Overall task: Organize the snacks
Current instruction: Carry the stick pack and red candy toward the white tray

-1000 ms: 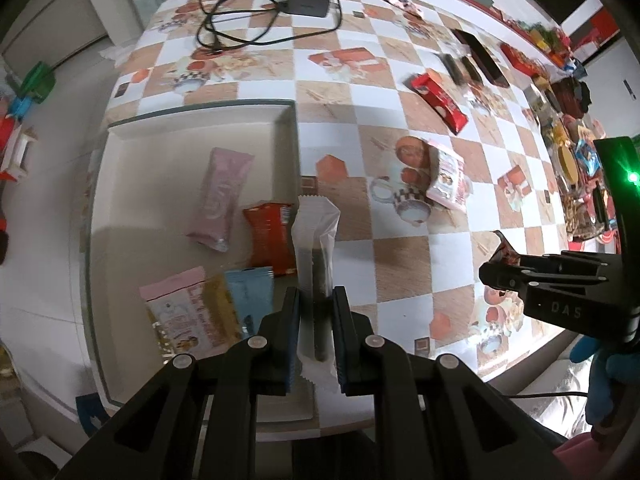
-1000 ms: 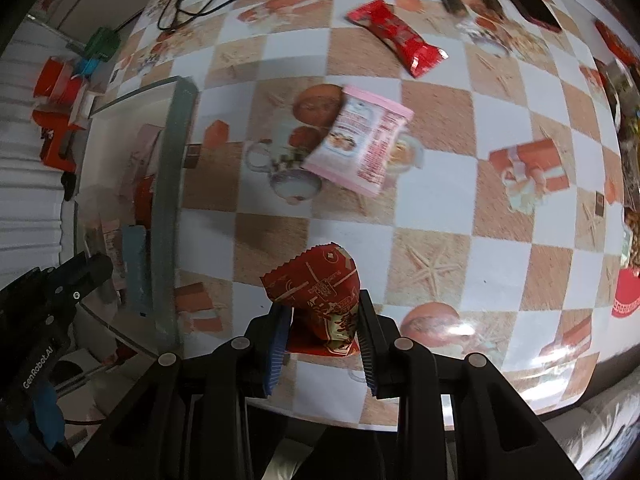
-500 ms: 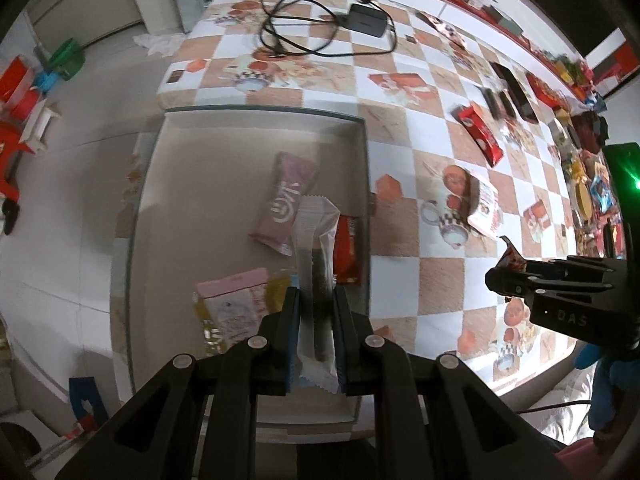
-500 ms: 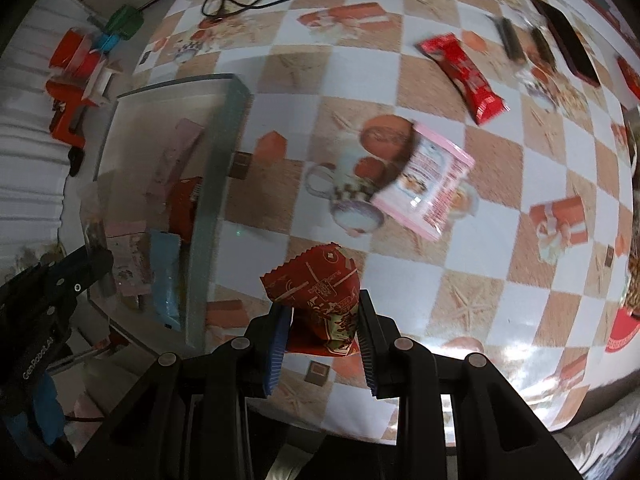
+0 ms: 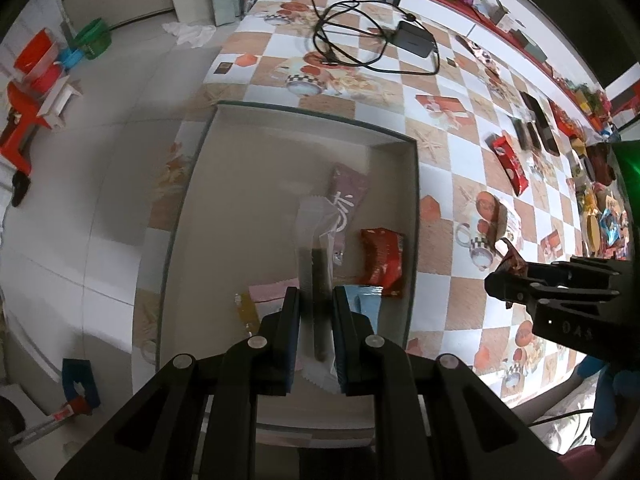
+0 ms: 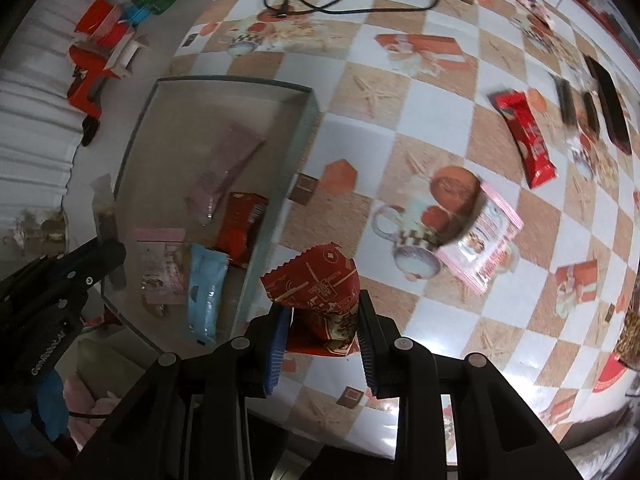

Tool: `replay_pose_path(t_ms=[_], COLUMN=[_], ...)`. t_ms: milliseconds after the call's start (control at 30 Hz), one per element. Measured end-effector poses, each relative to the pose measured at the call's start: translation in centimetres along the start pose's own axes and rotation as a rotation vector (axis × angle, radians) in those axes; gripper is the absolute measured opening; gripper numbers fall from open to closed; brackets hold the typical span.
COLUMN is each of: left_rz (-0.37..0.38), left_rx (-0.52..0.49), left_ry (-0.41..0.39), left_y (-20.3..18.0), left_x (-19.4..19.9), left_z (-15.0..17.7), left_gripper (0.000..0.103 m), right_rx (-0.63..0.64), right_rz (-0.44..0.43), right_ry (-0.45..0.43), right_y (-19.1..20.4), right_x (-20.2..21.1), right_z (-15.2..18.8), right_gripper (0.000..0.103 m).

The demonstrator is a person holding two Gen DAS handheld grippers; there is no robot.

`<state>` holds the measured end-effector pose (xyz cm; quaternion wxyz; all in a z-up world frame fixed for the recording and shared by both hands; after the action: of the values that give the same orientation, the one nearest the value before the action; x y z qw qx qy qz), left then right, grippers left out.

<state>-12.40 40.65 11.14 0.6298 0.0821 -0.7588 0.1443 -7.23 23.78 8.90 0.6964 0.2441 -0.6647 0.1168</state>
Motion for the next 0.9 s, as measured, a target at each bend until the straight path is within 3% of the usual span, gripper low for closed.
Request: replay_pose_path(t_ms=[900], left_rz=[-0.047], left_rx=[0.045], left_ry=[0.016], left_y=[2.9], left_x=[-1.7], left_z=[-1.1], left_gripper=[0.017], right_rx=[0.098], right_rz=[-0.015], right_ry=[0.023], right_y=[5.6], right_x=[-0.9], right_z=[-4.4], right_gripper=[0.034])
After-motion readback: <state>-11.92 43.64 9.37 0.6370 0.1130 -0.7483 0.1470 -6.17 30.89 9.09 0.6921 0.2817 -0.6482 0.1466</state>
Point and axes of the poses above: each gripper's, at about its wrist camera, not at the fingertips, and x roughly against the way its jaws point, y to its left, z to its underside, the point moved 4 cm from there along -x, roughly the way its jaws point, and after that the axes turned 7 degrees about x, right-handed, at the moved point
